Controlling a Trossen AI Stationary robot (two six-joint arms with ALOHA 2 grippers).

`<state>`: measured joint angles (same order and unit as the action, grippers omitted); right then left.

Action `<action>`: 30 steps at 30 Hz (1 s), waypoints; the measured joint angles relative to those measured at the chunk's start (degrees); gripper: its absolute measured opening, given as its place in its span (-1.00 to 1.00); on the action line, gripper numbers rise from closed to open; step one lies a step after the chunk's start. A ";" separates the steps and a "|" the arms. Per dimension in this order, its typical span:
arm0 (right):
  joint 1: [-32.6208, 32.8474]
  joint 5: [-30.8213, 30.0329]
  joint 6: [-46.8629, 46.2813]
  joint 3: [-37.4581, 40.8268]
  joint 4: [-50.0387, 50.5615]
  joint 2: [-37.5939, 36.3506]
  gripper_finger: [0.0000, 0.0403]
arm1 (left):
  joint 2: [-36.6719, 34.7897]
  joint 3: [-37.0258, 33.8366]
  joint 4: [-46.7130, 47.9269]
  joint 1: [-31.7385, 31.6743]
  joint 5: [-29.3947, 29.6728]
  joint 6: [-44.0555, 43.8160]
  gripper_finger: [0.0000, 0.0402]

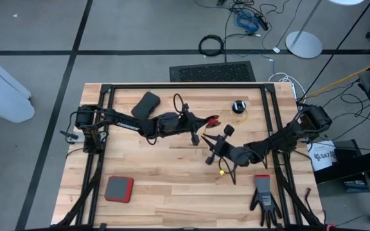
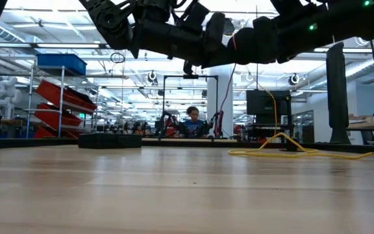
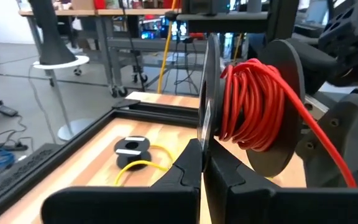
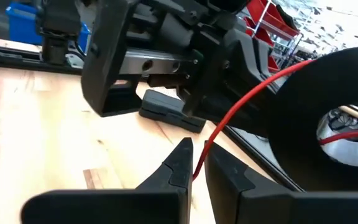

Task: Coil cords
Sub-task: Coil the red wire on the spool

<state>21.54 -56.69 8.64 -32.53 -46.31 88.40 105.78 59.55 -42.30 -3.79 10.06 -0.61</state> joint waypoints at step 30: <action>-2.80 -0.94 -9.48 -0.02 13.37 -0.11 -1.00 | -0.18 -0.09 -0.49 -0.66 -11.01 -2.29 -0.98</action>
<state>18.74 -57.63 -0.84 -32.56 -32.95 88.29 105.60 59.46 -42.79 -4.44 -0.95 -2.90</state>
